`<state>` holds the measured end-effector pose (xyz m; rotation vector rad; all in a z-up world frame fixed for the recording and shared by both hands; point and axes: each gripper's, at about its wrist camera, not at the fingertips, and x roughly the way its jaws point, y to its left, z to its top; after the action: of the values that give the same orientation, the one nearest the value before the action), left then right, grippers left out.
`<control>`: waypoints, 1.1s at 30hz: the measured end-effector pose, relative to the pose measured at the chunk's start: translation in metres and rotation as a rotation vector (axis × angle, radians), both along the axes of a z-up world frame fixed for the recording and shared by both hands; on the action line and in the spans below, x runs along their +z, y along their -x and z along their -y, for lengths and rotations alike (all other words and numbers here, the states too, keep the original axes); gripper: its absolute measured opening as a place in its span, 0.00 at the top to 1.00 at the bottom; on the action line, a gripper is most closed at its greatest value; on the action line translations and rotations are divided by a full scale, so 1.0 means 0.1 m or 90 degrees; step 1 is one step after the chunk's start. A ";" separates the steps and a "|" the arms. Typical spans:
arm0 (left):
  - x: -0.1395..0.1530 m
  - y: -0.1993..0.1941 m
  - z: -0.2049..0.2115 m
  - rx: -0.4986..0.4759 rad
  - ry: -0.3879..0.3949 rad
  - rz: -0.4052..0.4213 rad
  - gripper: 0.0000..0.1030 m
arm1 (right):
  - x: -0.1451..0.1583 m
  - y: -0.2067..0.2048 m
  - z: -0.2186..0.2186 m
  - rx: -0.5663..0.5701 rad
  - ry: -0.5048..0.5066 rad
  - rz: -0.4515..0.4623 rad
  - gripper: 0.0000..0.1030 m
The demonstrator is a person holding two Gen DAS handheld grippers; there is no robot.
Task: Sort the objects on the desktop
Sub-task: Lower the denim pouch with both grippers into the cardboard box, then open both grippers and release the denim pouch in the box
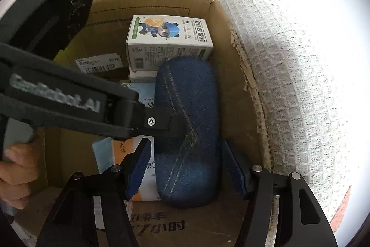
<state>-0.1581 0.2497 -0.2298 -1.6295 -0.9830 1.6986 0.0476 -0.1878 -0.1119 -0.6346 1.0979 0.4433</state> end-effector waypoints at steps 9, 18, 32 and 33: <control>-0.06 -0.04 0.00 0.007 -0.018 0.017 0.62 | -0.12 0.09 -0.01 0.063 0.070 0.007 0.41; 0.00 -0.12 -0.07 0.004 0.012 -0.010 0.63 | -0.15 0.06 -0.03 0.089 0.096 0.018 0.41; 0.44 -0.38 0.16 0.041 0.031 -0.105 0.65 | 0.19 0.11 0.10 0.136 0.030 0.033 0.40; 0.53 -0.41 0.21 0.048 0.030 -0.120 0.66 | 0.21 0.12 0.10 0.140 0.026 0.033 0.40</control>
<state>-0.1171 0.2284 -0.1766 -1.4467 -0.9277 1.8998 0.0356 -0.1974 -0.0907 -0.8030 0.9945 0.5906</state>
